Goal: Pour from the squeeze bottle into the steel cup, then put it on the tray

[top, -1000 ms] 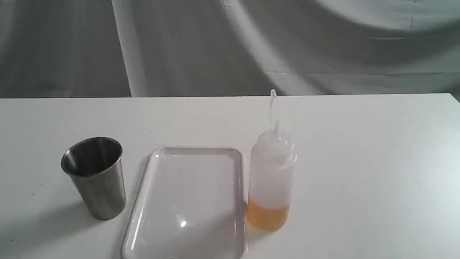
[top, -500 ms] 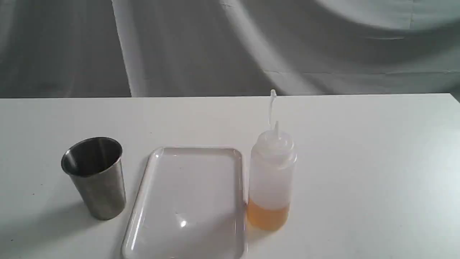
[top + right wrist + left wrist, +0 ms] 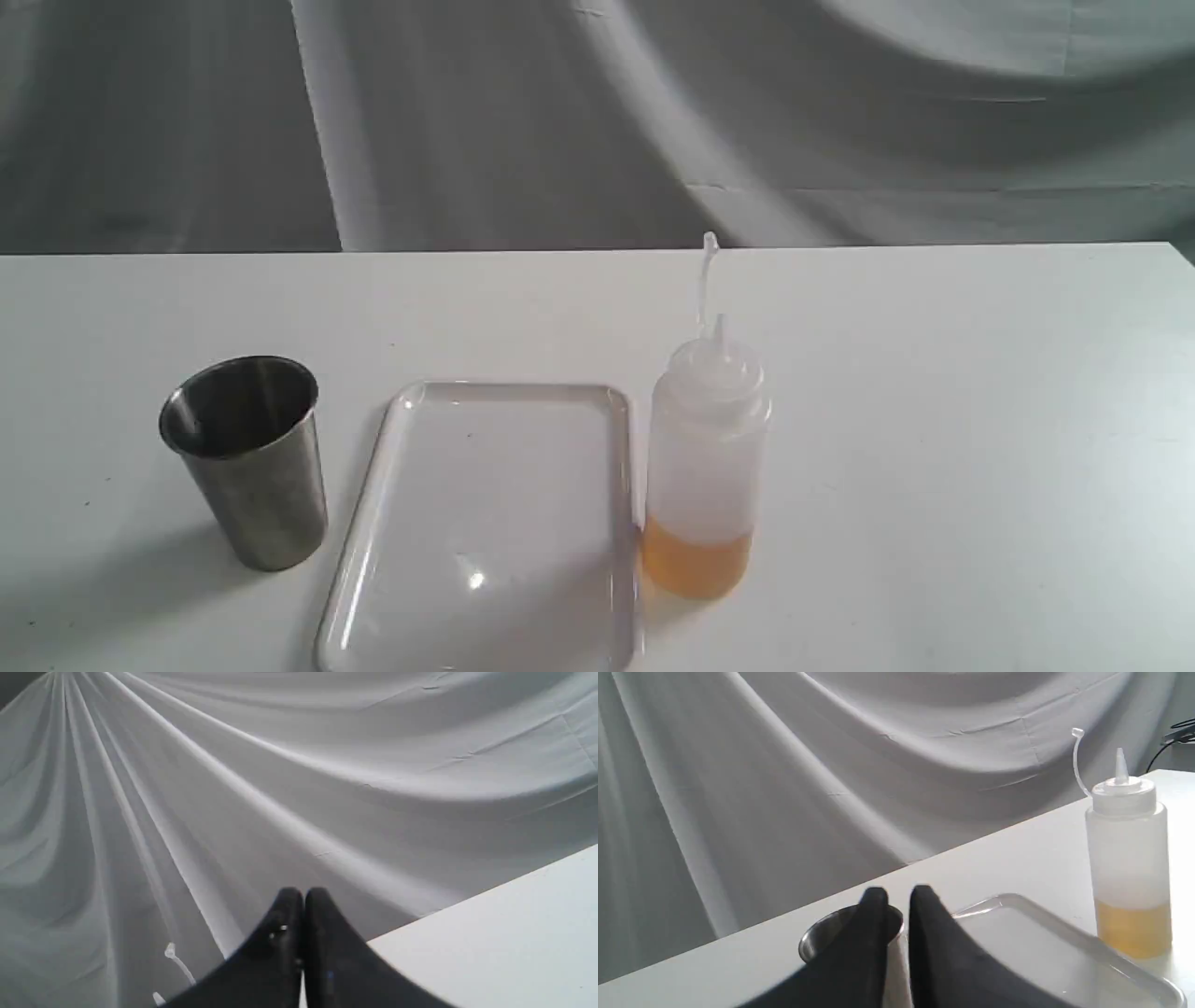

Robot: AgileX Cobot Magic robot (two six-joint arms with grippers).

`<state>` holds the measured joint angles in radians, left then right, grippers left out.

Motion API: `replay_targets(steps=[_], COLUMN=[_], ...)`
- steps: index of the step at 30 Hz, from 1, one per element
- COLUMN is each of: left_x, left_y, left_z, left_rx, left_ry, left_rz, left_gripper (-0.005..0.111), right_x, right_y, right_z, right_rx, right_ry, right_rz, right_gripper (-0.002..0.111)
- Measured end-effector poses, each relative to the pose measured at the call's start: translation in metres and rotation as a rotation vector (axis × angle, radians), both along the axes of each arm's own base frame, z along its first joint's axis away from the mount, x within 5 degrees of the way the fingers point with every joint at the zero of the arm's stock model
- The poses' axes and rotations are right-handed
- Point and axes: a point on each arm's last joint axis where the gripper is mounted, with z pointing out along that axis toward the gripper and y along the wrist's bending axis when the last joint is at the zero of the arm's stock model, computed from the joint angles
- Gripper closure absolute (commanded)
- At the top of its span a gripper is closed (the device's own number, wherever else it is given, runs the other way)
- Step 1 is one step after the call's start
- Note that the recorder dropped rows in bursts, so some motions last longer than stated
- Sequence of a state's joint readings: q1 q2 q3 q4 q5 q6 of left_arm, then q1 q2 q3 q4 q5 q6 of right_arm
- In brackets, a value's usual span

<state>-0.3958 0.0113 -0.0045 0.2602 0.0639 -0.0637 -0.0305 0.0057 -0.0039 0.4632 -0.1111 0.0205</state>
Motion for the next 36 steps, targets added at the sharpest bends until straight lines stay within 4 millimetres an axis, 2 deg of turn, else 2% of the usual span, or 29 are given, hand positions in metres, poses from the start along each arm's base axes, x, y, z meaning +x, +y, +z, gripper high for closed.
replay_targets(steps=[3, 5, 9, 13, 18, 23, 27, 31, 36], left_x=[0.000, 0.000, 0.000, 0.000, 0.000, 0.000, 0.000, 0.000, 0.000], left_y=[0.000, 0.000, 0.000, 0.000, 0.000, 0.000, 0.000, 0.000, 0.000], left_z=[0.000, 0.000, 0.000, 0.000, 0.000, 0.000, 0.000, 0.000, 0.000], left_rx=[0.000, 0.000, 0.000, 0.000, 0.000, 0.000, 0.000, 0.000, 0.000], left_ry=[0.000, 0.000, 0.000, 0.000, 0.000, 0.000, 0.000, 0.000, 0.000], left_rz=[0.000, 0.000, 0.000, 0.000, 0.000, 0.000, 0.000, 0.000, 0.000], left_gripper=[0.098, 0.098, 0.098, 0.098, 0.098, 0.098, 0.098, 0.098, 0.098], right_x=[0.000, -0.001, -0.003, 0.009, 0.042, 0.083, 0.111, 0.133, 0.154], right_y=[0.001, 0.004, 0.009, 0.010, 0.007, 0.005, 0.005, 0.012, 0.033], right_z=[-0.001, 0.006, 0.029, 0.057, 0.096, 0.122, 0.138, 0.144, 0.134], right_rx=[0.024, 0.002, -0.082, -0.232, -0.396, -0.520, -0.555, -0.588, -0.650], right_ry=[0.012, 0.042, 0.104, 0.225, 0.343, 0.421, 0.443, 0.458, 0.478], right_rz=[0.010, 0.040, 0.089, 0.092, 0.084, 0.097, 0.106, 0.153, 0.264], right_gripper=[0.108, 0.108, 0.108, 0.108, 0.108, 0.108, 0.108, 0.108, 0.108])
